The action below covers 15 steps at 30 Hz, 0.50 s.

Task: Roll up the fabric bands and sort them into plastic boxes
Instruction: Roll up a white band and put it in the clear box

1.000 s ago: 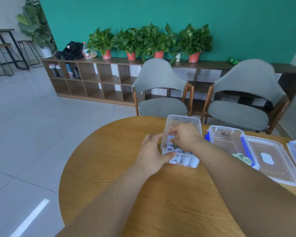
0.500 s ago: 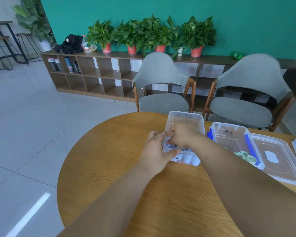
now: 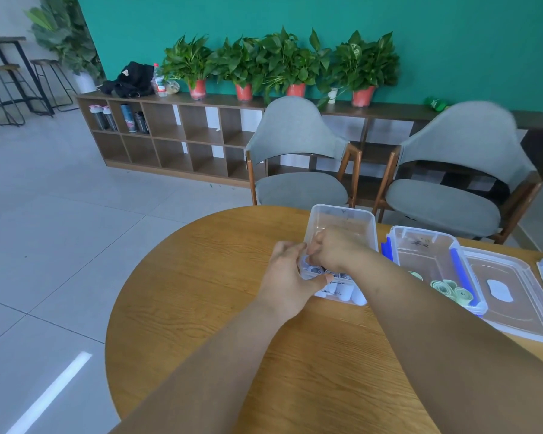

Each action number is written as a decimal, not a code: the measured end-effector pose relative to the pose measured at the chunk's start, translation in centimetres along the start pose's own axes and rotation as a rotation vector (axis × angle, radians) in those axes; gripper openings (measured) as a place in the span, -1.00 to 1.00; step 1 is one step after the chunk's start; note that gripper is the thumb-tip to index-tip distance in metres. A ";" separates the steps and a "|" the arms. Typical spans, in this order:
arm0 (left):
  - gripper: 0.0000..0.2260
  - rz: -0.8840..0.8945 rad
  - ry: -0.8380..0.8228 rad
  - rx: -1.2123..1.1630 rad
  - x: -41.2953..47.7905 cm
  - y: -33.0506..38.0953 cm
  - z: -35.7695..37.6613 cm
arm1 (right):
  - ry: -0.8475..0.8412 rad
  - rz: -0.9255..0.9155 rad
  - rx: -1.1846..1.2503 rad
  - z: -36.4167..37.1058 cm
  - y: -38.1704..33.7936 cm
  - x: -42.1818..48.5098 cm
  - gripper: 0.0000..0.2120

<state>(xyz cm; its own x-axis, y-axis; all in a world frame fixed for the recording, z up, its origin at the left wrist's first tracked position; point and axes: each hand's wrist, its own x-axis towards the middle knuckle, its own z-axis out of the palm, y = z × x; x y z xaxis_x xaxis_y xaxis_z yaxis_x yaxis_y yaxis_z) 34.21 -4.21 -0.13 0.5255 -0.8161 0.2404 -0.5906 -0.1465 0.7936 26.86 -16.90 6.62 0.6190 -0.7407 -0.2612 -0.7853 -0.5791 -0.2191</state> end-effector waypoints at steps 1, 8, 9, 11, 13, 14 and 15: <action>-0.26 -0.003 0.000 0.000 0.0 -0.1 0.0 | 0.003 0.014 0.022 0.1 0.0 0.1 -0.70; -0.23 -0.024 -0.006 0.002 0.1 0.0 0.1 | -0.032 0.029 0.044 -0.2 0.3 0.1 -0.72; -0.23 -0.025 -0.009 0.004 0.1 0.0 0.0 | -0.039 0.027 0.034 -0.4 0.3 0.0 -0.72; -0.22 -0.024 -0.017 0.013 0.2 0.1 -0.1 | -0.029 0.019 0.033 -0.5 0.5 -0.1 -0.75; -0.21 -0.029 -0.023 0.016 0.2 0.2 -0.2 | -0.016 0.010 0.034 -0.4 0.7 0.0 -0.79; -0.20 -0.031 -0.024 0.014 0.2 0.2 -0.2 | -0.016 0.007 0.023 -0.3 0.7 0.0 -0.79; -0.20 -0.033 -0.026 0.013 0.2 0.2 -0.2 | -0.014 0.006 0.013 -0.3 0.7 0.0 -0.80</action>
<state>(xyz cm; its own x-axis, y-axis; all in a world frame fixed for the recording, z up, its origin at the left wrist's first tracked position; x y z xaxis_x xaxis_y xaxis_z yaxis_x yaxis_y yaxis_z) 34.30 -4.29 0.18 0.5293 -0.8247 0.1993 -0.5806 -0.1808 0.7938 26.29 -17.40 6.77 0.6145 -0.7391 -0.2760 -0.7888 -0.5702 -0.2293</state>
